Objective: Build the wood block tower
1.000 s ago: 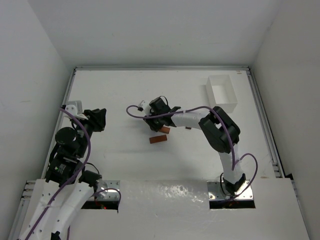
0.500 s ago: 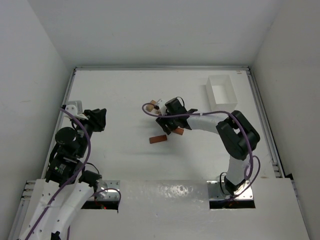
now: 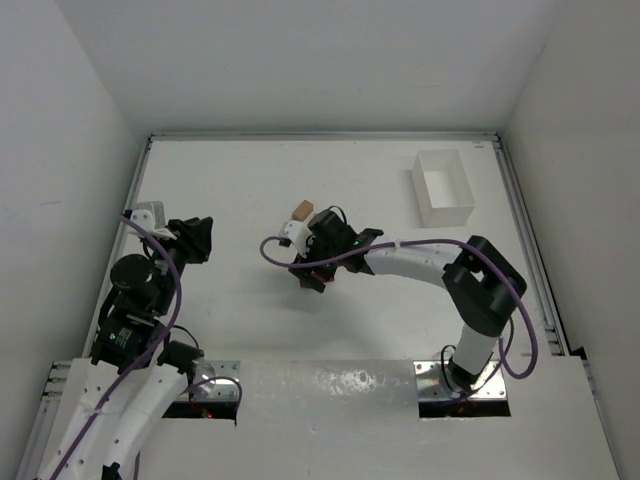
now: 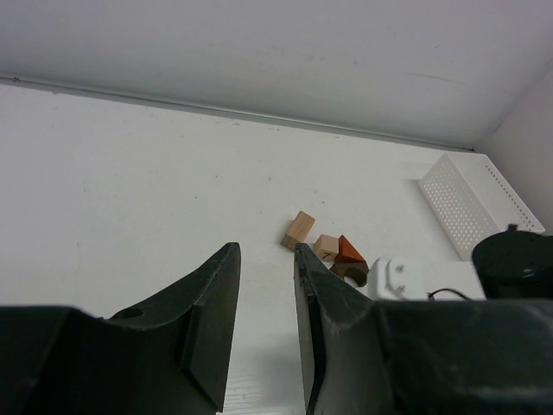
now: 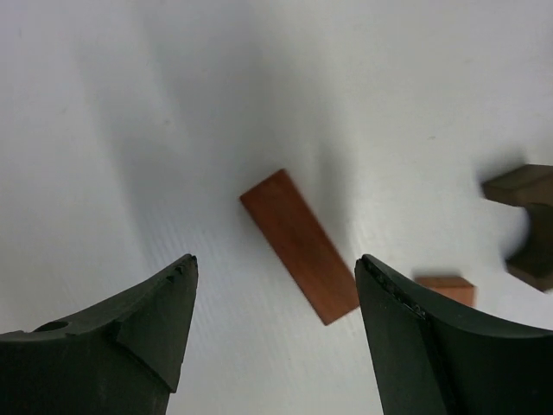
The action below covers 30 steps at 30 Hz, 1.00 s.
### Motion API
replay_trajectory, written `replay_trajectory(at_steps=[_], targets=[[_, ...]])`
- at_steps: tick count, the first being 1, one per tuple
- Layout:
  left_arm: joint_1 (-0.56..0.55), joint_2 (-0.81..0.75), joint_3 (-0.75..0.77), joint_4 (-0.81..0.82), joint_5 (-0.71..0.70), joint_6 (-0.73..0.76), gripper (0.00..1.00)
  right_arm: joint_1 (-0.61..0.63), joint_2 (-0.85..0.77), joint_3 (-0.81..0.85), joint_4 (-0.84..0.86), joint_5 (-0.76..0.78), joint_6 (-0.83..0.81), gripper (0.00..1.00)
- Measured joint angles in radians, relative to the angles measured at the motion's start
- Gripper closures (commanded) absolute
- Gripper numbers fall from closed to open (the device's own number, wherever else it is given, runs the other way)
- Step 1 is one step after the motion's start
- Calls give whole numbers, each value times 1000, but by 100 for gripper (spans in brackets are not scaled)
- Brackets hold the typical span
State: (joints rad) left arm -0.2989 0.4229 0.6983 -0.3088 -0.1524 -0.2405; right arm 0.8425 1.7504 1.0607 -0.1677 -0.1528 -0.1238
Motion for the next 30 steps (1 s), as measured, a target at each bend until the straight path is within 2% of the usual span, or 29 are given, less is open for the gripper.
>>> replay_trajectory(at_steps=[9, 13, 16, 18, 22, 26, 30], targets=[[0, 0, 0, 0, 0, 0, 71, 12, 134, 93, -178, -14, -109, 30], [0, 0, 0, 0, 0, 0, 71, 11, 157, 116, -196, 9, -136, 39], [0, 0, 0, 0, 0, 0, 71, 10, 171, 133, -200, 24, -147, 40], [0, 0, 0, 0, 0, 0, 71, 8, 185, 143, -198, 41, -154, 48], [0, 0, 0, 0, 0, 0, 71, -2, 206, 149, -172, 53, -145, 50], [0, 0, 0, 0, 0, 0, 71, -9, 214, 144, -150, 55, -128, 65], [0, 0, 0, 0, 0, 0, 71, -17, 214, 143, -121, 69, -91, 69]])
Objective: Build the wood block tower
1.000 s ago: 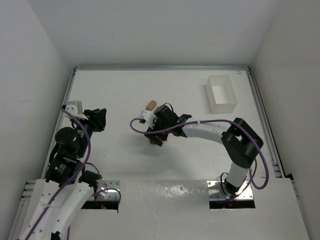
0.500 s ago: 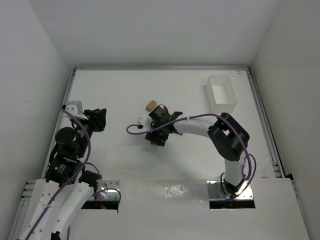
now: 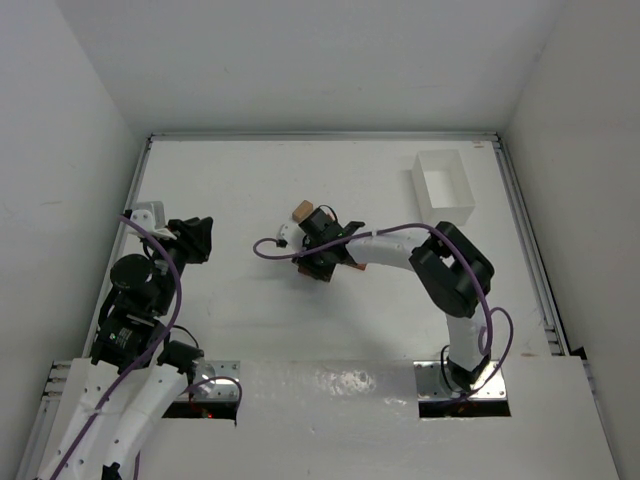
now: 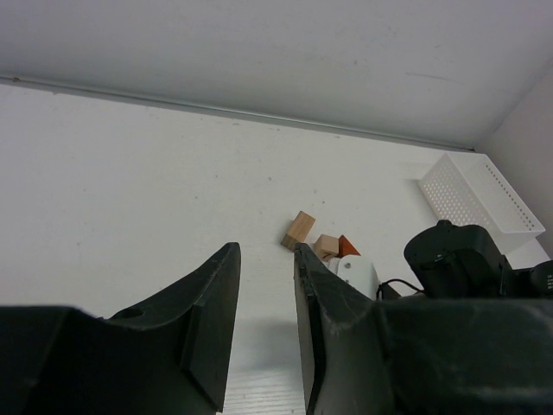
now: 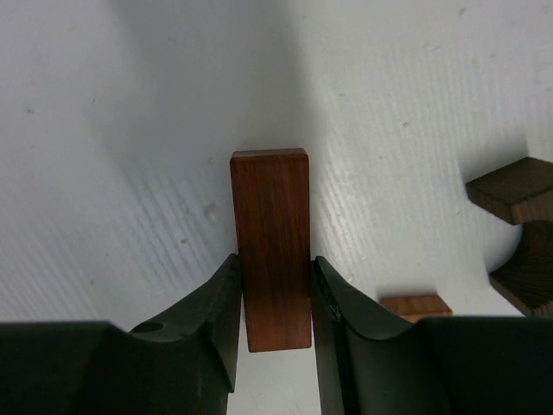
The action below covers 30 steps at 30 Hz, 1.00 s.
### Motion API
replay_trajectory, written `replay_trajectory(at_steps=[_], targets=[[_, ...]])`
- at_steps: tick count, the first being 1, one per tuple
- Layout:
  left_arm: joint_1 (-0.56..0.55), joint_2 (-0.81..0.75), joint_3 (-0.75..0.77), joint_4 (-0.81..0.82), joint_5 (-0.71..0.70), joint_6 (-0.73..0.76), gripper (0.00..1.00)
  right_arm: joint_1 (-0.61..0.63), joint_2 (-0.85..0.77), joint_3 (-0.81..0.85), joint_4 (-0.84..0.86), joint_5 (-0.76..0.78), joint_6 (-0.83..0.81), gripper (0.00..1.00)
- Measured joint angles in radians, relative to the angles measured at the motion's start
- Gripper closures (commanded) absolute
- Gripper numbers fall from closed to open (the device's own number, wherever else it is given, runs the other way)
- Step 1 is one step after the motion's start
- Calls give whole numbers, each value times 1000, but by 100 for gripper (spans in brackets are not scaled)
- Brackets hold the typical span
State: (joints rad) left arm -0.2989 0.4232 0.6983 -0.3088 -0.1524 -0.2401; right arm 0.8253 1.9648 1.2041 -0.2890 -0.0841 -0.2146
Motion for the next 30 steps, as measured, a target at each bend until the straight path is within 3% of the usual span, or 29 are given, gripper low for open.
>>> replay_trajectory(at_steps=[9, 11, 16, 20, 25, 30], targets=[[0, 0, 0, 0, 0, 0, 71, -11, 18, 18, 49, -67, 25, 72], [0, 0, 0, 0, 0, 0, 71, -11, 48, 51, 34, -77, 17, 76], [0, 0, 0, 0, 0, 0, 71, -11, 122, 188, -24, -53, 35, 75], [0, 0, 0, 0, 0, 0, 71, -11, 148, 238, -20, 12, 175, 75], [6, 2, 0, 2, 5, 0, 71, 0, 148, 194, 60, 90, 466, 77], [6, 2, 0, 3, 7, 0, 71, 34, 148, 193, 74, 114, 477, 79]])
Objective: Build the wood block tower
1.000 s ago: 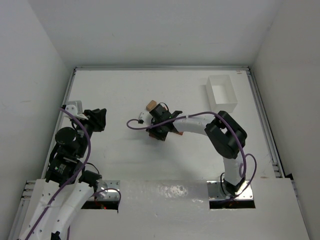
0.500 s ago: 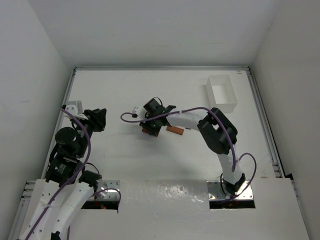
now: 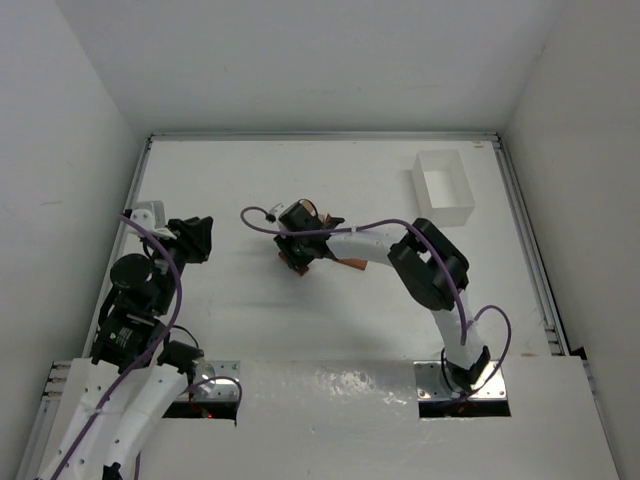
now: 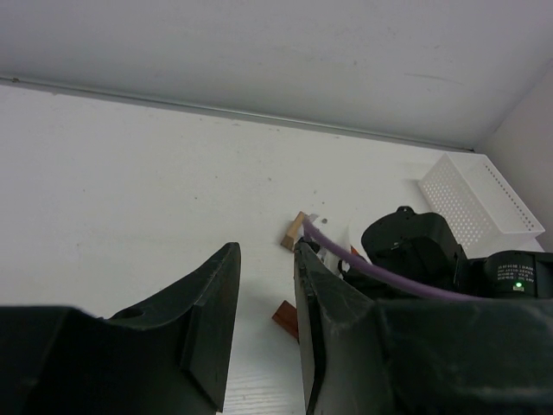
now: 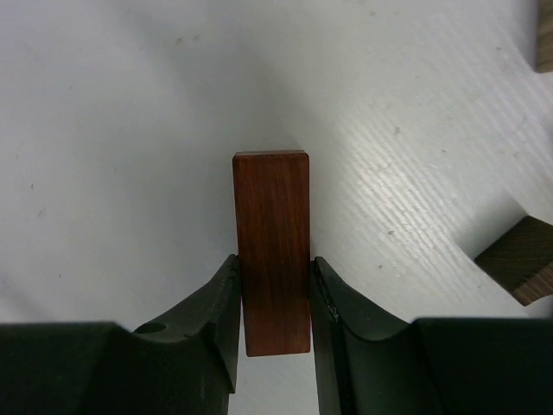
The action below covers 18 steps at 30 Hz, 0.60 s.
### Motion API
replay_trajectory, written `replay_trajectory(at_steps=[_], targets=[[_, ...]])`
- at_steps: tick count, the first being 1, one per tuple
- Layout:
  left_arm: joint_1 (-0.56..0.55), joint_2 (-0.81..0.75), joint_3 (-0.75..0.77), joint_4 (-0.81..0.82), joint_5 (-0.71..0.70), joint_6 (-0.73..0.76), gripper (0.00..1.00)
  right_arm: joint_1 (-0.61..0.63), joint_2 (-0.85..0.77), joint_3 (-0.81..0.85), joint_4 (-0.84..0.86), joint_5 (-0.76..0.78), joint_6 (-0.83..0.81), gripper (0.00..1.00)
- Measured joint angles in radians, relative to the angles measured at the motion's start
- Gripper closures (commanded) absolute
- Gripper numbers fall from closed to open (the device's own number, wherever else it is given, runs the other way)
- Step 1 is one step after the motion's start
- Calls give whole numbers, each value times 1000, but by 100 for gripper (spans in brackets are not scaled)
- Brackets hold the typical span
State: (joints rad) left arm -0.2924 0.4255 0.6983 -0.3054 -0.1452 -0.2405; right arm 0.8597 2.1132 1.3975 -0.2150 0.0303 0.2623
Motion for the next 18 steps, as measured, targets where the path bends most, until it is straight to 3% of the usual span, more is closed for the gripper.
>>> replay_trajectory(at_steps=[4, 7, 8, 12, 14, 15, 18], targets=[[0, 0, 0, 1, 1, 0, 71, 16, -27, -37, -7, 0, -85, 77], [0, 0, 0, 3, 4, 0, 71, 11, -39, -40, -45, 10, -85, 95], [1, 0, 0, 3, 5, 0, 71, 8, -37, -32, -56, 14, -71, 92], [6, 0, 0, 3, 8, 0, 71, 4, -12, 22, -51, 20, 29, 77], [7, 0, 0, 3, 8, 0, 71, 5, 12, 49, -35, 21, 78, 59], [7, 0, 0, 3, 8, 0, 71, 6, 25, 58, -26, 20, 101, 42], [7, 0, 0, 3, 8, 0, 71, 6, 37, 53, -17, 22, 140, 31]])
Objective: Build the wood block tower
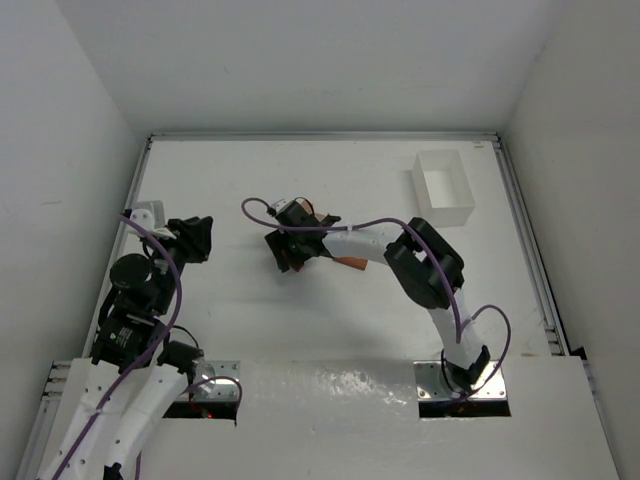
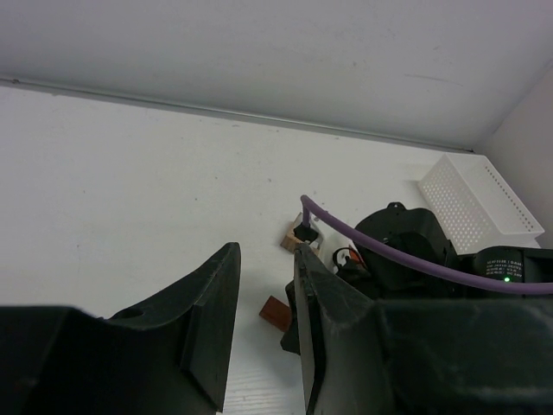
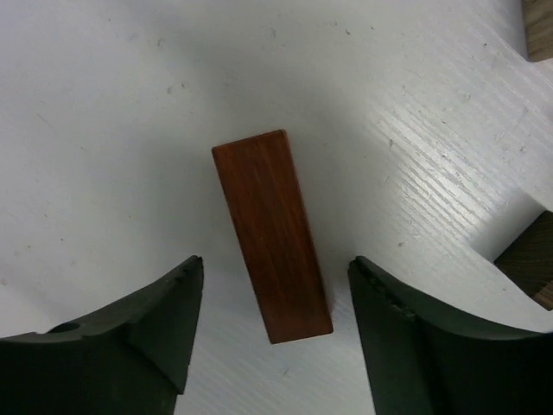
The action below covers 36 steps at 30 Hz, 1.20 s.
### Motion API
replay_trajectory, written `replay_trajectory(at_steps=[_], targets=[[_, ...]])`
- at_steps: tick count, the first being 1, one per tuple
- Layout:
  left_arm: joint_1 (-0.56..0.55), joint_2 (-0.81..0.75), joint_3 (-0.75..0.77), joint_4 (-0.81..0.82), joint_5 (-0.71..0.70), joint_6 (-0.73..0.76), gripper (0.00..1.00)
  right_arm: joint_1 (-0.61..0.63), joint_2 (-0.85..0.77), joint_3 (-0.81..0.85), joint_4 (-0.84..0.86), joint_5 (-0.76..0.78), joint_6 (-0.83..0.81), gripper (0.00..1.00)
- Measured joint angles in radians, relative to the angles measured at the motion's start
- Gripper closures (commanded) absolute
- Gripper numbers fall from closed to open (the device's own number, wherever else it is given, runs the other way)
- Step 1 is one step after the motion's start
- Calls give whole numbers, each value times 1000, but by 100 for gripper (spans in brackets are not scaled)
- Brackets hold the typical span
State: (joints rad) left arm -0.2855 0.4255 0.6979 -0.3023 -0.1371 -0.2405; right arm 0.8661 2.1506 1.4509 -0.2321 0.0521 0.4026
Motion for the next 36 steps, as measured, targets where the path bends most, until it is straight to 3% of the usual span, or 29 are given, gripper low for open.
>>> replay_trajectory(at_steps=[5, 6, 7, 10, 11, 16, 17, 20, 23, 25, 32, 36], targets=[[0, 0, 0, 0, 1, 0, 71, -9, -64, -45, 21, -1, 17, 34], [0, 0, 0, 0, 1, 0, 71, -16, -97, -66, 26, 1, 17, 40], [0, 0, 0, 0, 1, 0, 71, -28, -132, -86, 32, 2, 19, 57], [0, 0, 0, 0, 1, 0, 71, -86, -222, -121, 66, -2, 24, 93], [0, 0, 0, 0, 1, 0, 71, -115, -241, -121, 77, -2, 24, 94], [0, 0, 0, 0, 2, 0, 71, -225, -203, -21, 43, 39, 0, 86], [0, 0, 0, 0, 2, 0, 71, -233, -177, 14, 27, 54, -9, 77], [0, 0, 0, 0, 2, 0, 71, -233, -95, 101, -6, 86, -28, 63], [0, 0, 0, 0, 2, 0, 71, -226, -46, 129, -39, 111, -35, 61], [0, 0, 0, 0, 2, 0, 71, -221, -46, 96, -38, 132, -32, 50], [0, 0, 0, 0, 7, 0, 71, -222, -142, -112, -13, 171, -24, 45], [0, 0, 0, 0, 9, 0, 71, -226, -162, -146, -14, 163, -18, 51]])
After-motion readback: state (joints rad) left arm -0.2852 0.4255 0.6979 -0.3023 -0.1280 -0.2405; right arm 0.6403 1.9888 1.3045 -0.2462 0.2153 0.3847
